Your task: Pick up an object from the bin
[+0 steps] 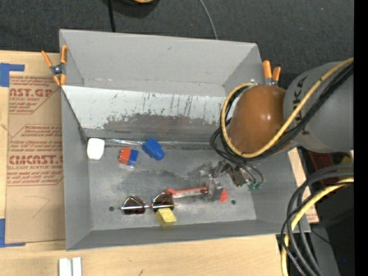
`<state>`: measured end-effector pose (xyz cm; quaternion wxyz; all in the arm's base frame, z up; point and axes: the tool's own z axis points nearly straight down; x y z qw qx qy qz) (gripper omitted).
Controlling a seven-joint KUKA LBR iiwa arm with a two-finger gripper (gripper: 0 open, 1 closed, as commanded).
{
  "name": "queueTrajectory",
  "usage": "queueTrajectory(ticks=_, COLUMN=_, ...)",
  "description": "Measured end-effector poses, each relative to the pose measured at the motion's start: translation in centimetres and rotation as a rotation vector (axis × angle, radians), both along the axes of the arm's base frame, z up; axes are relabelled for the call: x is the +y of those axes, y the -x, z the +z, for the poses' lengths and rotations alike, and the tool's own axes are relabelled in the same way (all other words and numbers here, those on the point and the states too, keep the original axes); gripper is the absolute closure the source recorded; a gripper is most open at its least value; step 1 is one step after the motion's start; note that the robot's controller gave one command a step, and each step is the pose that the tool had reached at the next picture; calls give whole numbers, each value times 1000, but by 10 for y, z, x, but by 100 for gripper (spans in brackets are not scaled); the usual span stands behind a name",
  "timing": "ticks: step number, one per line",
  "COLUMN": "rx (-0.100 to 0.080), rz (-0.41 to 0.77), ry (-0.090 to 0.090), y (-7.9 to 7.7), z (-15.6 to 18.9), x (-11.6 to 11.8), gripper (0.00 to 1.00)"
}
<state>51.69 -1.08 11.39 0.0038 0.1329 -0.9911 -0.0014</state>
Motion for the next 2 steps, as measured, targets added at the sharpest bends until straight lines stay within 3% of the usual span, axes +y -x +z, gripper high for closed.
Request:
queueTrajectory(ticks=1, rx=-5, rz=3, ry=0, y=-6, z=54, x=-1, gripper=100)
queueTrajectory(ticks=2, rx=-4, rz=0, ry=0, y=-1, z=95, x=-5, gripper=100)
